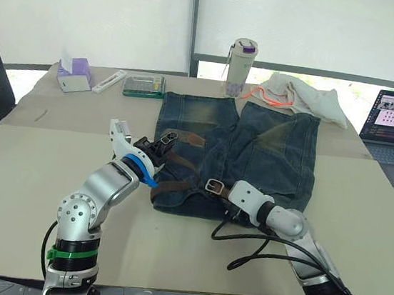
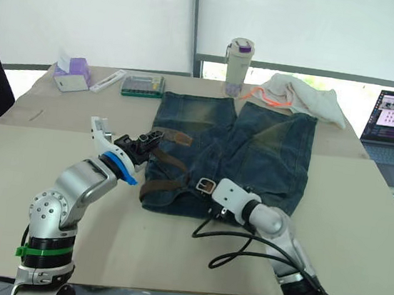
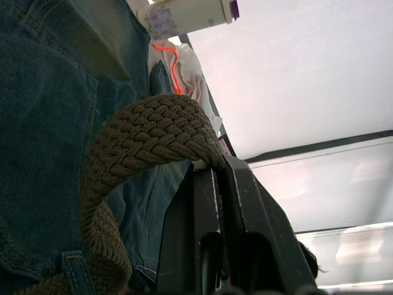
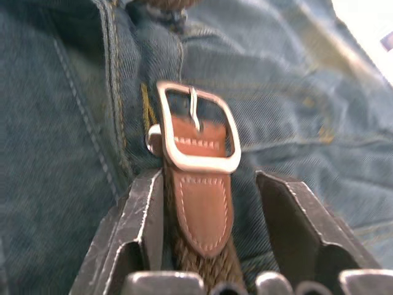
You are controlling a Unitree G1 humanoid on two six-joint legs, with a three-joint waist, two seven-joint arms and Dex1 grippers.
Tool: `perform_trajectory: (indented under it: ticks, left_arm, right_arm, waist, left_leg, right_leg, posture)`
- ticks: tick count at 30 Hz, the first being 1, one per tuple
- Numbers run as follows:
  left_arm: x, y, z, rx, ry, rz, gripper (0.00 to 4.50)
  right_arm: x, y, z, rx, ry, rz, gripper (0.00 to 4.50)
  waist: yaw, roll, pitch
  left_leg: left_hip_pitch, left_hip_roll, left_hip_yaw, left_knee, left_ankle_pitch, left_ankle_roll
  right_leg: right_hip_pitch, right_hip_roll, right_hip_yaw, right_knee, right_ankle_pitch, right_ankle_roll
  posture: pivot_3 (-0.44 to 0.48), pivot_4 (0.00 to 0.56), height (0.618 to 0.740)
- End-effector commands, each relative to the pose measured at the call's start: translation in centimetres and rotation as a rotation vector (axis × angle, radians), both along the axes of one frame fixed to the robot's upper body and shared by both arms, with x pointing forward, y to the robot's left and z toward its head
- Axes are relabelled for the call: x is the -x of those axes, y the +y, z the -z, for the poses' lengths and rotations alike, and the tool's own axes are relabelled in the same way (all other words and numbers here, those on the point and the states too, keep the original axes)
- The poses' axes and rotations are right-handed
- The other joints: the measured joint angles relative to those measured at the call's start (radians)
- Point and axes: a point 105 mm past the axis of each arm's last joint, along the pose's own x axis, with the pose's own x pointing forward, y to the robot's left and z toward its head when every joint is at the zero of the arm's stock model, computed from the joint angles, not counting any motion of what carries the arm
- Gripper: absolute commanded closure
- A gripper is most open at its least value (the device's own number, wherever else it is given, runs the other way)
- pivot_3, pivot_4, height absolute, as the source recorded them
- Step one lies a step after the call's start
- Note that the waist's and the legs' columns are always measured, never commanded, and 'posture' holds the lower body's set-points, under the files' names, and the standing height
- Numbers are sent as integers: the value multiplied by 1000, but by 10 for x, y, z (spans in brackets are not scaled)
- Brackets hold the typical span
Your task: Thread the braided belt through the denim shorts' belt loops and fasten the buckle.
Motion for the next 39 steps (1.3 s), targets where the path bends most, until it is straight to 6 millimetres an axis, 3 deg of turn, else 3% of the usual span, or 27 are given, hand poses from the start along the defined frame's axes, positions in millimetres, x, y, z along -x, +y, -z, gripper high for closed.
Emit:
perform_trajectory:
  ticks: [1,4,12,17,22,29,36,39]
  left_arm:
    - [3,-2,-8,2,-39,9,4500]
    - [3,-2,-8,2,-38,9,4500]
    - [3,-3,-7,2,-35,10,4500]
    - [2,-4,-7,1,-34,13,4500]
    - [3,-12,-5,-32,-40,40,4500]
    - [1,-17,-5,-20,-40,46,4500]
    - [-1,-39,-9,47,-25,84,4500]
    - [-6,-50,-11,186,26,82,4500]
  right_arm:
    - [2,-5,-1,26,38,29,2093]
    - [3,-8,1,35,61,48,2093]
    - [-3,-11,-6,4,14,105,4456]
    - [-8,-13,-18,-64,-48,142,4456]
    - [-14,-17,-48,-331,-194,247,4456]
    - [-12,-24,-62,-661,-221,348,4456]
    - [-4,-5,-69,-799,-254,267,4456]
    - [-2,5,-73,-858,-283,227,4456]
  waist:
    - [0,0,0]
    - [2,0,0]
    - [1,0,0]
    - [1,0,0]
    - [0,0,0]
    - [-1,0,0]
    - [-3,0,0]
    - [-8,0,0]
  left_leg:
    - [0,0,0,0,0,0]
    - [0,0,0,0,0,0]
    - [0,0,0,0,0,0]
    - [0,0,0,0,0,0]
    - [0,0,0,0,0,0]
    - [0,0,0,0,0,0]
    - [0,0,0,0,0,0]
    - [0,0,0,0,0,0]
  right_leg:
    - [0,0,0,0,0,0]
    - [0,0,0,0,0,0]
    - [0,0,0,0,0,0]
    - [0,0,0,0,0,0]
    - [0,0,0,1,0,0]
    - [0,0,0,1,0,0]
    - [0,0,0,1,0,0]
    - [0,0,0,0,0,0]
  posture:
    - [0,150,740]
    - [0,150,740]
    - [0,150,740]
    - [0,150,740]
    - [0,150,740]
    - [0,150,740]
    - [0,150,740]
    - [0,150,740]
